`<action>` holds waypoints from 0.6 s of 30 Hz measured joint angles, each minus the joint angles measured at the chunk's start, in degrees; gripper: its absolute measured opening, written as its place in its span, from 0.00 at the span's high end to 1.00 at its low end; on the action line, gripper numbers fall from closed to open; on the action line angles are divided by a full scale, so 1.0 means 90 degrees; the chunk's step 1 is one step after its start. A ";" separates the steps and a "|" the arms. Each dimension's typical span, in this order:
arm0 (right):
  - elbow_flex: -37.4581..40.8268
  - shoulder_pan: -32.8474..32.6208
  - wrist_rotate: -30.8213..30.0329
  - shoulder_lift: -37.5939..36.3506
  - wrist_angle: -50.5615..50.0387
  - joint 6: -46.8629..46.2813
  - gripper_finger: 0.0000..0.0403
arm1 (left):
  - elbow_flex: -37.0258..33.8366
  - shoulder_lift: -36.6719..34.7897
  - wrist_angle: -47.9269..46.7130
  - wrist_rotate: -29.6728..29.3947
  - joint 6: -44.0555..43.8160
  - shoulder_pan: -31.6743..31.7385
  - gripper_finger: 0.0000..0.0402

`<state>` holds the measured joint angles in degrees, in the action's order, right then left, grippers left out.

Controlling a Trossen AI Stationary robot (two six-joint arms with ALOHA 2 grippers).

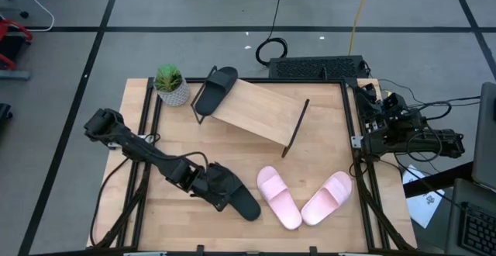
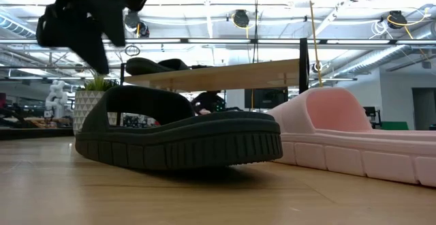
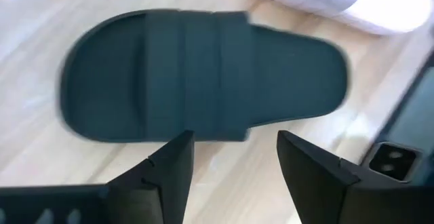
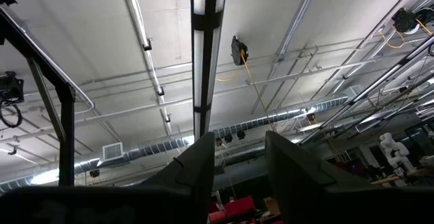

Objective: Pick and place slides into the shelf
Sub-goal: Put the black slipper on the shelf

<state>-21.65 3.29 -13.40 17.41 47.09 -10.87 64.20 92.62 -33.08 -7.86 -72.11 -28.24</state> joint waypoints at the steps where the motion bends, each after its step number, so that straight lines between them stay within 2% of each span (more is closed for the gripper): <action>1: 0.0000 -0.0002 0.0000 0.0000 -0.0005 0.0000 0.70 | 0.0000 -0.0019 0.0123 -0.0009 -0.0005 -0.0017 0.48; 8: 0.0000 -0.0002 -0.0003 0.0000 -0.0021 0.0002 0.70 | 0.0008 -0.0046 0.0772 -0.0023 0.0021 -0.0190 0.48; 10: 0.0000 0.0000 -0.0005 0.0000 -0.0022 0.0060 0.70 | 0.0096 -0.0046 0.0624 -0.0037 0.0054 -0.0257 0.48; 18: 0.0000 0.0000 -0.0027 0.0000 -0.0024 0.0357 0.70 | 0.1043 -0.0046 0.0245 -0.0306 0.0626 -0.0339 0.48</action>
<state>-21.65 3.29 -13.65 17.41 46.87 -7.66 73.59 92.20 -30.87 -10.61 -66.48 -31.29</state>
